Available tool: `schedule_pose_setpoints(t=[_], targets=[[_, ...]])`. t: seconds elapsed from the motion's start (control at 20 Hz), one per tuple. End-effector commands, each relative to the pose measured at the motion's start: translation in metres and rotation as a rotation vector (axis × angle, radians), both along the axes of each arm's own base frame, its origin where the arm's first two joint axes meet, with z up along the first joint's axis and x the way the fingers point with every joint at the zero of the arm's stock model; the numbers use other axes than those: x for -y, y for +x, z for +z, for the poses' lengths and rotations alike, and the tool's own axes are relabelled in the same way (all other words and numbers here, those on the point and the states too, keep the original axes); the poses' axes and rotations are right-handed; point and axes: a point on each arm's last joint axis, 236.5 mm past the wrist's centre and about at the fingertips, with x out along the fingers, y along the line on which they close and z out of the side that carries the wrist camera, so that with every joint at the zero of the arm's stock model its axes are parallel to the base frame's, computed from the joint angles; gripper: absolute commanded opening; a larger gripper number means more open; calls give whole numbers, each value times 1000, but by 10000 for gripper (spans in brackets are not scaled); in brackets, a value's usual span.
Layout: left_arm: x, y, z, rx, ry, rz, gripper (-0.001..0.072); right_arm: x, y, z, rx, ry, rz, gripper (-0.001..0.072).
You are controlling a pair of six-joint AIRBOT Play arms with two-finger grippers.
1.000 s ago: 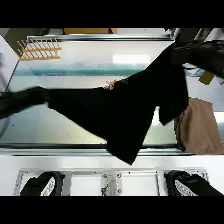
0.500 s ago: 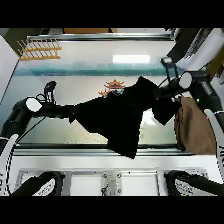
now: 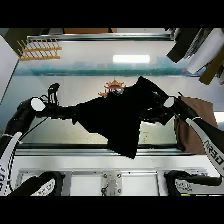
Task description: Fold the clothes and pants, and hang the long-sleeved shirts on hangers.
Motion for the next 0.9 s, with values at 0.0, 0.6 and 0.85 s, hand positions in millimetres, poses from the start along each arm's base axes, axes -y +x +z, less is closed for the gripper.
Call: schedule_pose_setpoints(t=[0.0, 0.6, 0.85], targets=[[0, 0, 0, 2, 2, -2, 7, -20, 0, -8, -16, 82, -22, 511], [-55, 60, 155, 413, 19, 142, 7, 40, 47, 153, 362, -115, 191, 16], [-69, 14, 414, 1028, 56, 191, 7, 70, 46, 419, 1018, -194, 63, 16]])
